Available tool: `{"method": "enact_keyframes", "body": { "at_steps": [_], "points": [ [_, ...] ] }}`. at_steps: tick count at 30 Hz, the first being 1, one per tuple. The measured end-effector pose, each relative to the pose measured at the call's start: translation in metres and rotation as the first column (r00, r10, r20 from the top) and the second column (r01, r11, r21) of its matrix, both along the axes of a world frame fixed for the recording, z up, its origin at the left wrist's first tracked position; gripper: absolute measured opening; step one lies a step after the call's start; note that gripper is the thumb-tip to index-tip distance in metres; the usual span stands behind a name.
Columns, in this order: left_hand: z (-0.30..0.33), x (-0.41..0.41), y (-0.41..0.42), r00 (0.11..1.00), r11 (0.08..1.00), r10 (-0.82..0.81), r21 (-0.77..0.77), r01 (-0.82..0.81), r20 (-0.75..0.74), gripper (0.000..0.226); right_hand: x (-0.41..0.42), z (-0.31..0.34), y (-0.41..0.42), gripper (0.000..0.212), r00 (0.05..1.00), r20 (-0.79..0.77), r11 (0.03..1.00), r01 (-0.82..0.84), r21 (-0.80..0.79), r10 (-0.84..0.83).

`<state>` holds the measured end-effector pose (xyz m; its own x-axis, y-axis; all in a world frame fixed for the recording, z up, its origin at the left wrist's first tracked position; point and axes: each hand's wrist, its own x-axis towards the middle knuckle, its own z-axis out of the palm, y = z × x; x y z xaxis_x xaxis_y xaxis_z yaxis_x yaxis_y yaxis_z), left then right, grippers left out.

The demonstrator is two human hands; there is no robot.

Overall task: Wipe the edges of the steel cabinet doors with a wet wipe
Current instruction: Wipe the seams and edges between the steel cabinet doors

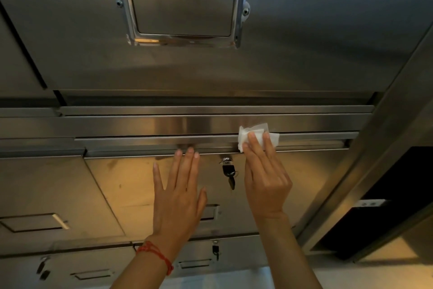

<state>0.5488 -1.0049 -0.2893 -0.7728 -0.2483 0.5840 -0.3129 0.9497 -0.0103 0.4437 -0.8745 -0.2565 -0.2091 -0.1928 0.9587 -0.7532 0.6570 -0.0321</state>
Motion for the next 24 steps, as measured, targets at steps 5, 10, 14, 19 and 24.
{"method": "enact_keyframes", "body": {
  "at_steps": [5,10,14,19,24],
  "points": [
    [-0.007,-0.004,-0.003,1.000,1.000,0.000,-0.023,0.000,-0.011,0.069,-0.006,0.000,0.008,0.029,1.000,-0.025,1.000,-0.011,0.014,0.011],
    [-0.009,-0.006,-0.002,1.000,1.000,0.000,-0.020,0.000,-0.029,0.068,-0.005,-0.002,0.007,0.025,1.000,0.012,0.999,0.018,-0.046,-0.018],
    [-0.009,-0.006,-0.002,0.999,1.000,-0.001,-0.026,0.000,-0.042,0.066,-0.005,-0.003,-0.001,0.022,0.998,-0.040,0.999,-0.042,0.013,0.043],
    [-0.011,-0.007,-0.003,0.998,0.999,-0.016,-0.033,0.014,-0.057,0.066,-0.013,-0.002,0.017,0.025,1.000,-0.018,1.000,0.004,-0.018,-0.004],
    [-0.016,-0.010,-0.005,0.997,0.999,-0.019,-0.052,0.015,-0.069,0.070,-0.008,-0.002,0.008,0.023,1.000,-0.014,0.999,-0.005,-0.032,0.004]
  ]
}}
